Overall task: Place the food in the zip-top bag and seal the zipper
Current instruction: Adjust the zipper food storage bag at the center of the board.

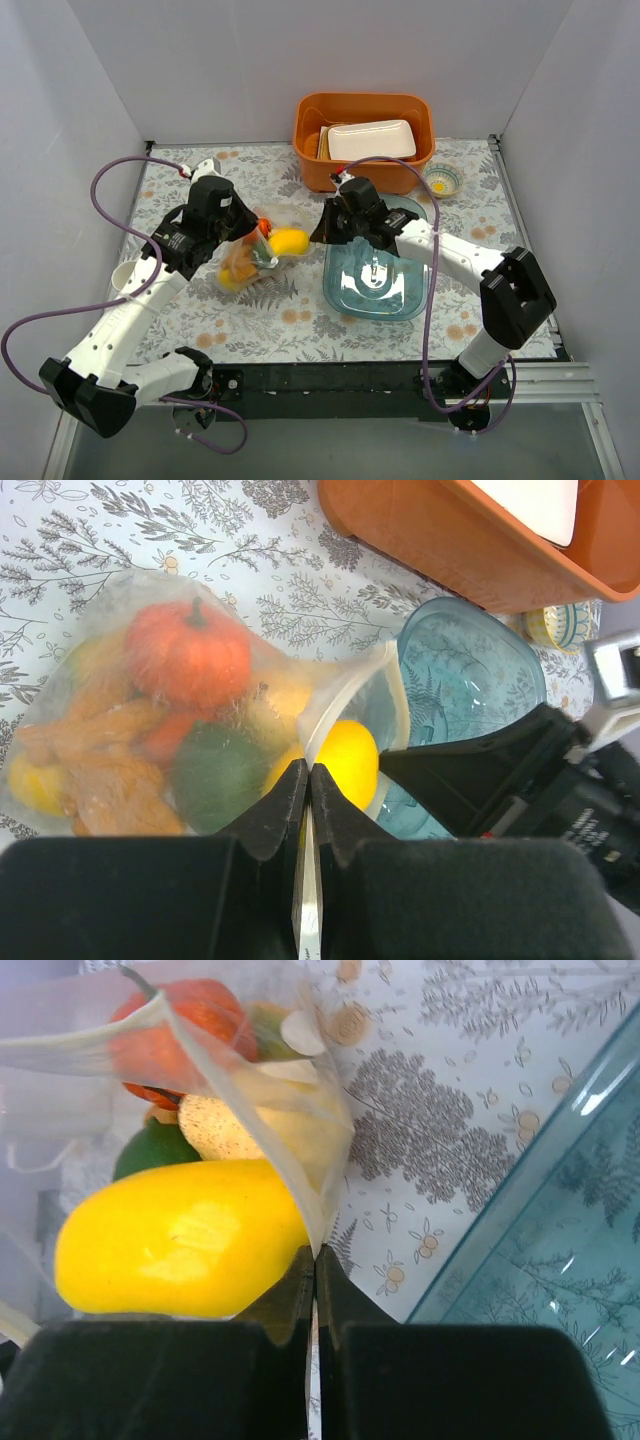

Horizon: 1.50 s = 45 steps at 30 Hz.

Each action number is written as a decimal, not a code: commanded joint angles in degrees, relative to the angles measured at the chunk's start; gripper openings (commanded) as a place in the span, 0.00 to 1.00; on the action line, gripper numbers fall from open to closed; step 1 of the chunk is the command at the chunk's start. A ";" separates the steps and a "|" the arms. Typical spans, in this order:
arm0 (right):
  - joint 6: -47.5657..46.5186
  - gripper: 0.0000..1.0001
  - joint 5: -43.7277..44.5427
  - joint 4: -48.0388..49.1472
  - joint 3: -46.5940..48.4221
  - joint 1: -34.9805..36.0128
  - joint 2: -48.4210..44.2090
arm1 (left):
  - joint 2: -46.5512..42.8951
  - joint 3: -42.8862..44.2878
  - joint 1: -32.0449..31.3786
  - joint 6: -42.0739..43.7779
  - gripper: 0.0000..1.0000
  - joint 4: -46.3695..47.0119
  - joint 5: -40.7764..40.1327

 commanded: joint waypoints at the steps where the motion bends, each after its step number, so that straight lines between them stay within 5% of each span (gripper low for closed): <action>1: -3.12 0.01 0.81 -0.34 9.46 -0.22 -3.72 | 0.60 1.45 0.28 1.34 0.02 0.78 1.67; 11: -6.37 0.01 -6.65 -5.34 24.23 -0.22 1.37 | 4.55 11.71 0.28 3.71 0.02 -3.96 9.49; 20: -8.22 0.02 -4.65 -14.93 34.98 -1.01 5.34 | 8.86 20.60 1.51 5.82 0.08 -17.67 -1.92; 26: -6.64 0.01 -4.37 -14.15 27.69 -3.12 3.15 | 6.67 15.34 3.18 6.26 0.04 -17.42 -0.27; 33: -6.46 0.01 -5.86 -12.82 23.99 -4.79 2.17 | 1.49 7.52 3.36 4.50 0.42 -11.36 0.70; 45: -6.73 0.02 -6.04 -12.29 24.69 -5.75 2.17 | -2.21 -10.76 3.36 -0.15 0.48 0.76 7.56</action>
